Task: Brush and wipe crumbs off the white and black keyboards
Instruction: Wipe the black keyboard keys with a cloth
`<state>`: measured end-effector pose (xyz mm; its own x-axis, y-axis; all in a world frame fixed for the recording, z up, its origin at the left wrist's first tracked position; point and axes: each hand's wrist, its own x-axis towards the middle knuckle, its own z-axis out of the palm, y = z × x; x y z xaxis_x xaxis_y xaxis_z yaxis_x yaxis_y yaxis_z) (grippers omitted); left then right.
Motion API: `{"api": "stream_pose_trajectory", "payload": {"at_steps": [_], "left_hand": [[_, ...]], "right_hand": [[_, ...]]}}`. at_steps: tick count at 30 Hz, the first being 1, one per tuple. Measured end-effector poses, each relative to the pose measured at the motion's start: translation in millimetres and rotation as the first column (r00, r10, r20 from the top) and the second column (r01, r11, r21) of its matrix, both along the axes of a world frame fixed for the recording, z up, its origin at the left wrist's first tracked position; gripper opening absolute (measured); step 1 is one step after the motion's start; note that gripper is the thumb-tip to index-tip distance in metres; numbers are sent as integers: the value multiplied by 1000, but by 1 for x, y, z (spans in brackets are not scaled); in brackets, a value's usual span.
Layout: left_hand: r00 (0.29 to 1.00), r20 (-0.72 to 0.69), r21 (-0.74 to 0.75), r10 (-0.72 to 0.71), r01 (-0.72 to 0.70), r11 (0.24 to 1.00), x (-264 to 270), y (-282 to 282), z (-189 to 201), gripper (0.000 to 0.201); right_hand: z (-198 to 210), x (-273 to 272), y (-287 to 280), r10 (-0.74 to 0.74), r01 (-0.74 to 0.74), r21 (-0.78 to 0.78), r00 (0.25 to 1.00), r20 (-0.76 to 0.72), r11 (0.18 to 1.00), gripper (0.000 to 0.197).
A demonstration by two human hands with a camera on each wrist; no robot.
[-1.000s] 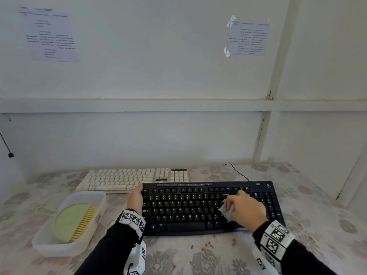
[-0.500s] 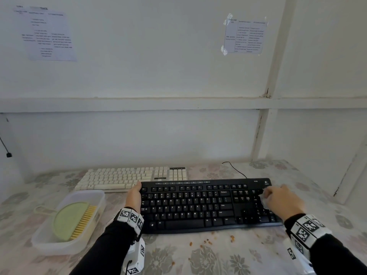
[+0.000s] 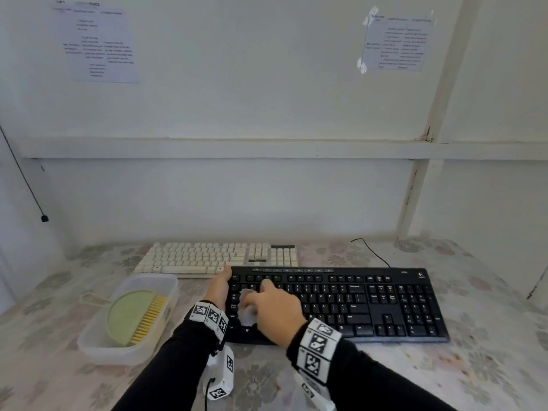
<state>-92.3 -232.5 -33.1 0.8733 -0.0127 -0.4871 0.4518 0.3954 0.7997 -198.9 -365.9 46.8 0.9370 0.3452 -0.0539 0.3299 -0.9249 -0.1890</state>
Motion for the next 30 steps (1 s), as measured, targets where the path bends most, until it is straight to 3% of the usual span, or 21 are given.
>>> {"api": "stream_pose_trajectory", "payload": {"at_steps": [5, 12, 19, 24, 30], "left_hand": [[1000, 1, -57, -31, 31, 998, 4, 0, -1, 59], [999, -19, 22, -32, 32, 999, -4, 0, 9, 63], [1000, -12, 103, 21, -20, 994, -5, 0, 12, 59], [1000, -12, 114, 21, -20, 993, 1, -4, 8, 52], [999, -46, 99, 14, -9, 995, 0, -6, 9, 55]], "right_hand": [[-14, 0, 11, 67, -73, -164, 997, -38, 984, 40], [-25, -7, -42, 62, -63, -263, 998, -11, 963, 29], [-25, -18, -128, -132, 140, -201, 990, 52, 970, 20], [-20, -29, -194, -313, 324, -214, 946, 85, 921, 12], [-32, -27, -260, -490, 503, -187, 864, 117, 844, 24]]}}
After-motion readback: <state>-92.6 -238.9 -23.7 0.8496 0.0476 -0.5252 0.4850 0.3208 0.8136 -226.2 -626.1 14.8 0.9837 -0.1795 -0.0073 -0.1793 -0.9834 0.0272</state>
